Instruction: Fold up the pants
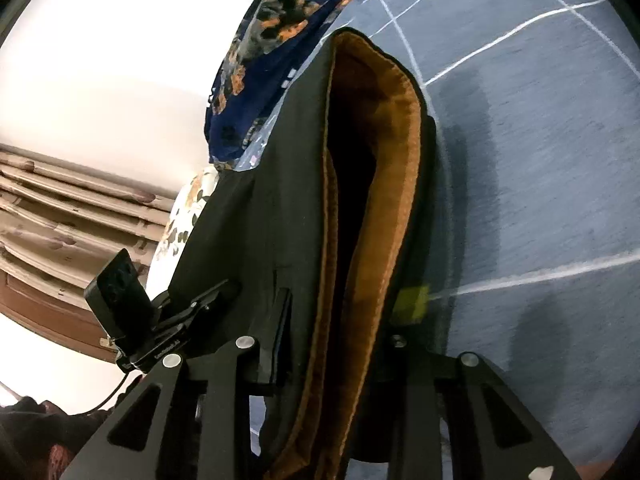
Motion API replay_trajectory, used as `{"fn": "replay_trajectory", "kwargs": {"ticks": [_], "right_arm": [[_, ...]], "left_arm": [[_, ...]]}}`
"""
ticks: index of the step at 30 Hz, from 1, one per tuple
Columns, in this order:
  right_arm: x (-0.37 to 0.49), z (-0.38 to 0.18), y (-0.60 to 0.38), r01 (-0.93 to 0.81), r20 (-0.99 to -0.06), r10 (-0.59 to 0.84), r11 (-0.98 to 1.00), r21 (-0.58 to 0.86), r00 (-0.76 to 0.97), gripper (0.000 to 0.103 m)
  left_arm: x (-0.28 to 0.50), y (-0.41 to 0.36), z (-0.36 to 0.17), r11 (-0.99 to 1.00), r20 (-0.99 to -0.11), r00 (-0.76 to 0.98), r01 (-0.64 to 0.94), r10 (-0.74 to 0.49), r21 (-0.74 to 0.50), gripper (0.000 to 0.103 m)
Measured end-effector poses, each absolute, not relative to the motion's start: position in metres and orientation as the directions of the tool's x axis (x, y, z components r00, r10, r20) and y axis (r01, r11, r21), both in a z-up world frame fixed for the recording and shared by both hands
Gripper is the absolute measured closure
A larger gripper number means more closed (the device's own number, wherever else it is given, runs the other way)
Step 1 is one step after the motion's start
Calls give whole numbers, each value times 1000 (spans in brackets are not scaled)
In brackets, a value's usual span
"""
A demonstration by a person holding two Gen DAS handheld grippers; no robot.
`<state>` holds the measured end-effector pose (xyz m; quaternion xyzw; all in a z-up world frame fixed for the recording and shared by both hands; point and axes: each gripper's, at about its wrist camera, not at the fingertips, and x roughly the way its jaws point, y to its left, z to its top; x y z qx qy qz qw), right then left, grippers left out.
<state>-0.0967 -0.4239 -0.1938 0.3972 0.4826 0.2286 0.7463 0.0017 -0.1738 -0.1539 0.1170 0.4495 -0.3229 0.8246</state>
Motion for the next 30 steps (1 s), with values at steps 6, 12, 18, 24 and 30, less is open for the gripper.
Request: {"fn": "replay_trajectory", "kwargs": {"ticks": [6, 12, 18, 24, 30], "right_arm": [[-90, -185, -410, 22, -524, 735, 572, 820, 431, 77], [-79, -171, -390, -12, -528, 742, 584, 812, 413, 78], [-66, -159, -365, -55, -533, 752, 597, 801, 388, 78], [-33, -148, -326, -110, -517, 778, 584, 804, 357, 78], [12, -138, -279, -173, -490, 810, 559, 811, 322, 78]], "left_arm": [[-4, -161, -146, 785, -807, 420, 614, -415, -83, 83], [-2, -141, -136, 819, -791, 460, 568, -403, -86, 83], [10, -109, -124, 859, -773, 505, 503, -385, -99, 83], [32, -64, -105, 901, -747, 571, 425, -339, -85, 83], [64, -13, -88, 939, -729, 627, 339, -275, -63, 83]]}}
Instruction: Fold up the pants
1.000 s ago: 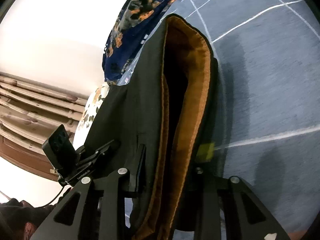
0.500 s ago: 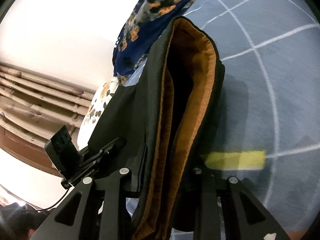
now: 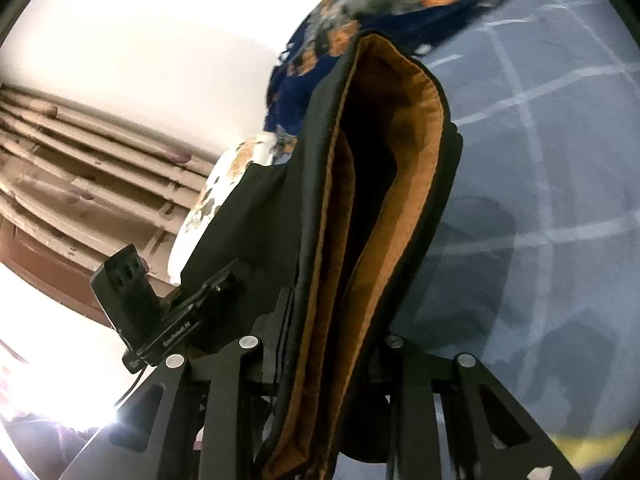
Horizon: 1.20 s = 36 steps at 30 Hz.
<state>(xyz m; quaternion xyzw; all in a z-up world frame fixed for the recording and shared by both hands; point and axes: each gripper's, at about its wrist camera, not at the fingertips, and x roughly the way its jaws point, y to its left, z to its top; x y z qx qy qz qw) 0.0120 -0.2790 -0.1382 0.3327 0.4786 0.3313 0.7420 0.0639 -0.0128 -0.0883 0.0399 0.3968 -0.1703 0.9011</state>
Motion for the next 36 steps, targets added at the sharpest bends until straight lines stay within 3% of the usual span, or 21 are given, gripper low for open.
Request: {"fn": "replay_trajectory", "kwargs": {"ticks": [16, 32, 35, 36], "right_arm": [[149, -141, -200, -289, -447, 845, 524, 801, 294, 79], [218, -220, -195, -202, -473, 828, 541, 817, 303, 79], [226, -221, -194, -203, -480, 823, 548, 811, 303, 79], [226, -222, -194, -202, -484, 820, 552, 809, 305, 79]], "left_arm": [[183, 68, -89, 979, -700, 700, 202, -138, 9, 84], [265, 111, -173, 994, -749, 656, 107, -93, -29, 83], [262, 112, -179, 995, -748, 660, 101, -76, -11, 78], [261, 112, -181, 996, -747, 662, 89, -56, 4, 69]]}}
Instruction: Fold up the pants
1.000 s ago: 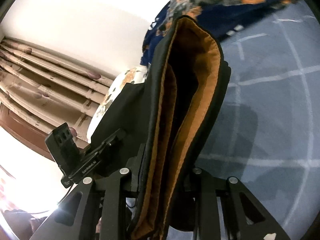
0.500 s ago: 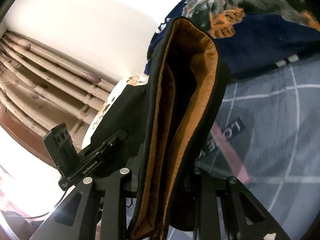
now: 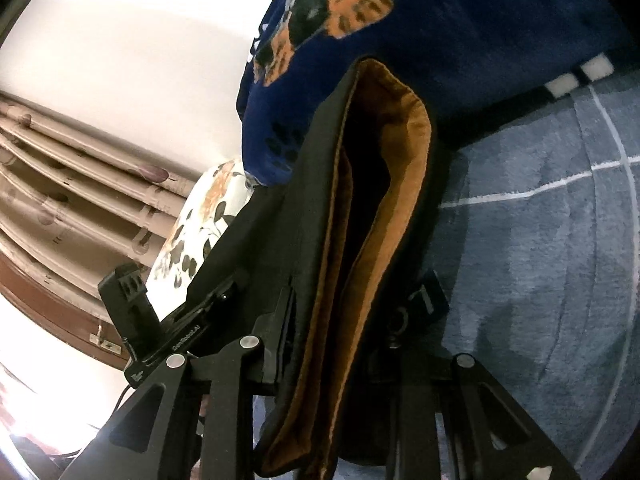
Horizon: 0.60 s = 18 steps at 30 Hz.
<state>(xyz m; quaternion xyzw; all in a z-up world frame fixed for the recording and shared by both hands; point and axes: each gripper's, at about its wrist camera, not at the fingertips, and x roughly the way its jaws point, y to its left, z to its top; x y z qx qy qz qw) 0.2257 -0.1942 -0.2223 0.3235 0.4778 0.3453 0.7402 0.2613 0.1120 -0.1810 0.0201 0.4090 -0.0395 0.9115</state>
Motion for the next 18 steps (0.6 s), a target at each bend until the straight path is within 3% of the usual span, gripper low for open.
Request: {"fn": "replay_trajectory", "kwargs": {"ticks": [1, 5, 8, 10, 12, 15, 18], "right_arm": [[225, -224, -194, -196, -494, 813, 562, 803, 308, 79], [226, -229, -196, -152, -512, 803, 572, 806, 306, 77], [224, -226, -188, -151, -547, 774, 611, 777, 319, 76], [223, -225, -185, -151, -566, 752, 637, 756, 336, 75], [221, -223, -183, -153, -578, 733, 657, 739, 359, 74], [213, -210, -177, -166, -611, 663, 725, 669, 433, 61], [205, -201, -184, -135, -621, 580, 779, 613, 527, 38]], "left_arm": [[260, 114, -183, 998, -746, 665, 66, -33, 15, 57], [258, 126, -193, 1000, -758, 652, 20, -22, -12, 41], [255, 130, -197, 1000, -756, 655, -24, 22, 9, 24], [257, 131, -200, 998, -765, 641, -56, 61, 32, 6], [258, 134, -201, 996, -772, 631, -82, 74, 28, 3], [256, 137, -201, 995, -767, 636, -97, 80, 24, 3], [253, 136, -199, 993, -752, 652, -110, 102, 39, 3]]}}
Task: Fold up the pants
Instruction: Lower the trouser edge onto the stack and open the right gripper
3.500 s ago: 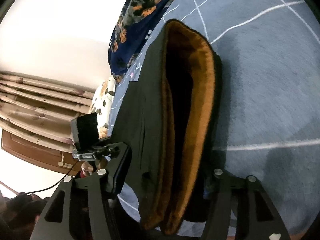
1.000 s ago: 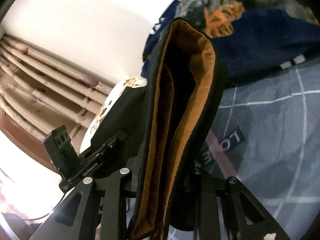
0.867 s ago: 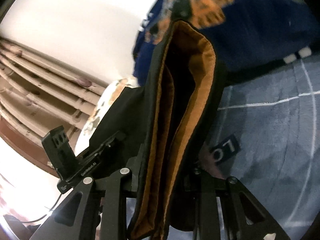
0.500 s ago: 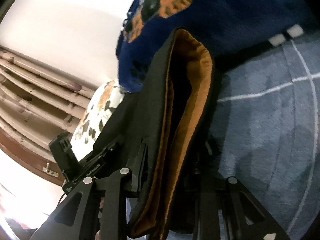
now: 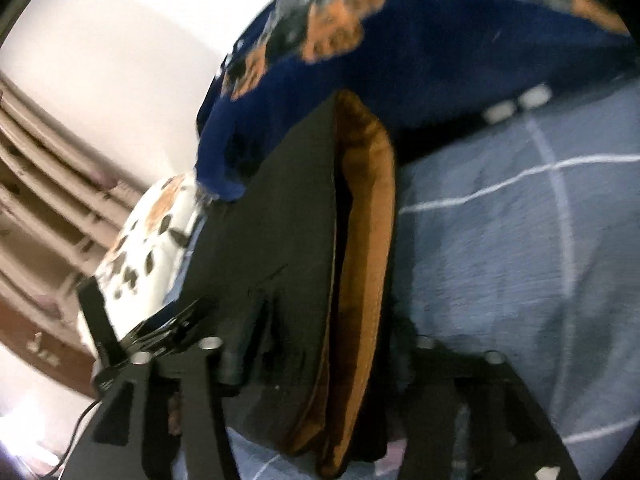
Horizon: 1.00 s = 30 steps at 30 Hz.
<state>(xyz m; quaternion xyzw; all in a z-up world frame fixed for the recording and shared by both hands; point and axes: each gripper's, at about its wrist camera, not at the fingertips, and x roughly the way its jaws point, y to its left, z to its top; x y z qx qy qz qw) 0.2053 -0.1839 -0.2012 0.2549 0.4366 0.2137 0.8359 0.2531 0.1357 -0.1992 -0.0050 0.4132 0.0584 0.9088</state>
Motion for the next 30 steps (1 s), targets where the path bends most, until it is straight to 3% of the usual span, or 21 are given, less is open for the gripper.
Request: {"fn": "replay_trajectory", "kwargs": {"ticks": [2, 9, 14, 30], "right_arm": [[201, -196, -187, -101, -627, 512, 815, 571, 588, 24], [187, -178, -163, -86, -647, 313, 930, 357, 696, 23], [176, -168, -126, -184, -636, 244, 970, 160, 732, 13], [182, -174, -111, -165, -685, 173, 983, 77, 708, 9]], "left_arm": [[252, 133, -198, 992, -740, 662, -114, 113, 50, 3], [248, 126, -194, 989, -711, 688, -122, 148, 87, 3], [244, 137, -190, 989, -698, 706, -145, 122, 27, 3], [244, 134, -189, 990, -696, 708, -139, 125, 37, 3]]}}
